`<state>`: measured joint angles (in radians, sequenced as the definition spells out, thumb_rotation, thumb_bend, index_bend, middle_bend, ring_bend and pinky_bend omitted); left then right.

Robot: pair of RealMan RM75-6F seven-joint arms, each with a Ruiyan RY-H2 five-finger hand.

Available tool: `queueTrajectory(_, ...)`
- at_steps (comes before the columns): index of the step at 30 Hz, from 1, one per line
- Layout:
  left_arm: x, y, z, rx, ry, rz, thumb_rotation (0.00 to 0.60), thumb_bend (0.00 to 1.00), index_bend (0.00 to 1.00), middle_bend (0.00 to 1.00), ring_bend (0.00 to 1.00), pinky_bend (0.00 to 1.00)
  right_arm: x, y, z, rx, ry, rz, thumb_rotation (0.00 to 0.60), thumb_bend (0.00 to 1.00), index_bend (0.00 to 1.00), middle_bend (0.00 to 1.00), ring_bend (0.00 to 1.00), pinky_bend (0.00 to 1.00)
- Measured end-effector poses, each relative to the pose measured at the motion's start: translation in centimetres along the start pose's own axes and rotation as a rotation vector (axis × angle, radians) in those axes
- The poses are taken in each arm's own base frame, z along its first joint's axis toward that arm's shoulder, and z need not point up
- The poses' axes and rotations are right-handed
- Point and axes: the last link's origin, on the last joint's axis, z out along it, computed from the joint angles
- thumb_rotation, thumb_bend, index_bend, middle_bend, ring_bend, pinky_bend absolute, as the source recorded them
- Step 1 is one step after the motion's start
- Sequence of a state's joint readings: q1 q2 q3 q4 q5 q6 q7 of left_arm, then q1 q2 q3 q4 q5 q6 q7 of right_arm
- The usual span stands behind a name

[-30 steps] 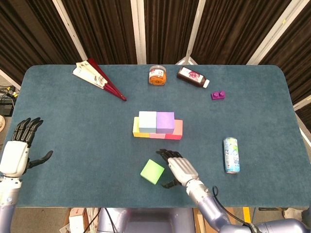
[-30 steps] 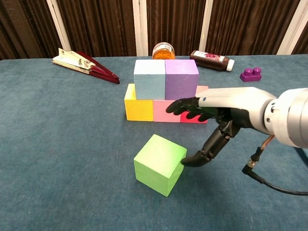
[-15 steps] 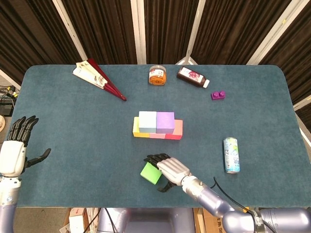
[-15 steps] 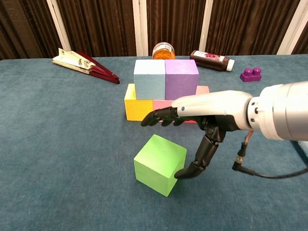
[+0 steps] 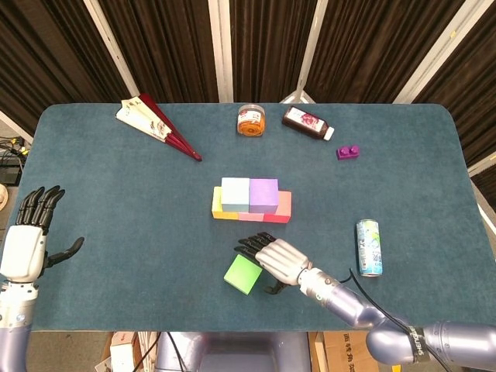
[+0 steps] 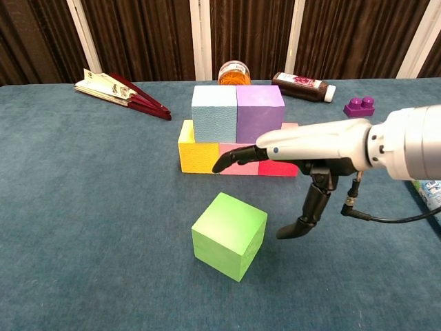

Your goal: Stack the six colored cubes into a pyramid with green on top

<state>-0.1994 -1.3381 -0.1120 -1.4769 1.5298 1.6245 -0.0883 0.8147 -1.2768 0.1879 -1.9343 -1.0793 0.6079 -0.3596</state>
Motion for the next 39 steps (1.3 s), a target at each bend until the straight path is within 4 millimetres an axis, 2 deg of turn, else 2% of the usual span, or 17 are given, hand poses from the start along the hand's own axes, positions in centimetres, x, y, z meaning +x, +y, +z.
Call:
queueTrajectory(21, 0.1, 0.3, -0.5, 0.039, 0.066, 0.01, 0.6, 0.27, 0.11, 0.07, 0.0, 0.0, -1.6, 1.9, 0.3, 0.102, 0.018, -0.118, 0.6, 0.27, 0.09, 0.1, 0.0, 0.0)
queueTrajectory(39, 0.0, -0.1, -0.3, 0.073, 0.053, 0.039, 0.6, 0.27, 0.11, 0.08, 0.0, 0.0, -2.1, 0.8, 2.9, 0.194, 0.016, -0.151, 0.6, 0.27, 0.13, 0.13, 0.0, 0.0)
